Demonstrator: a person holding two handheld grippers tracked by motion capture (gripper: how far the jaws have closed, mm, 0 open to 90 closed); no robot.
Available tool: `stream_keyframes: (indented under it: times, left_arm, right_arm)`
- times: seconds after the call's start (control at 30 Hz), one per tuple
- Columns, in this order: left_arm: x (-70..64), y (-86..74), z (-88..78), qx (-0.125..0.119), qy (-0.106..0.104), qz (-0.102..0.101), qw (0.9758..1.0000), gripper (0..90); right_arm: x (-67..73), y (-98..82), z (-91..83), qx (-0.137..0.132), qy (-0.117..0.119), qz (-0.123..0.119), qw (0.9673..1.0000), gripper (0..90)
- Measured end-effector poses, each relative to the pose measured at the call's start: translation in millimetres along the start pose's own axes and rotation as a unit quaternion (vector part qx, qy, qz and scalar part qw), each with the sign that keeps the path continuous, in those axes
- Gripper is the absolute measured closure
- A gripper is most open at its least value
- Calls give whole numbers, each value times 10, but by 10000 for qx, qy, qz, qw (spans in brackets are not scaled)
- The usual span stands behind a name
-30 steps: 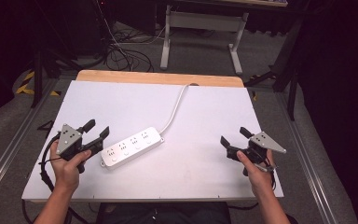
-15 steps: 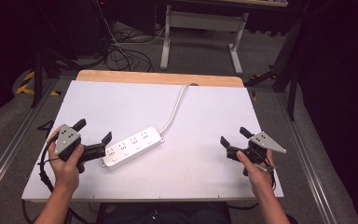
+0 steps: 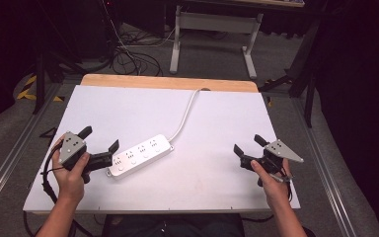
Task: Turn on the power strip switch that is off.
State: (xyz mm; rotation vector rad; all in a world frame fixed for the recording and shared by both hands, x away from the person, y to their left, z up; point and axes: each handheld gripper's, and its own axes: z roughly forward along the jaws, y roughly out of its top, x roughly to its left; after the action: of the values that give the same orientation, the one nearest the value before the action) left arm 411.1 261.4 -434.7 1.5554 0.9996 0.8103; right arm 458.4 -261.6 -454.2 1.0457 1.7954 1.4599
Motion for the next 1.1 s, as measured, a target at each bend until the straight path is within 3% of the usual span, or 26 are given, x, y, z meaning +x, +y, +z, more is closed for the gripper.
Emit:
stream_keyframes:
  times: [1.1]
  left_arm:
    - [18,-20,-32,79,81,-86,9999,29]
  right_arm:
    - [31,6,41,30,57,-39,10000,103]
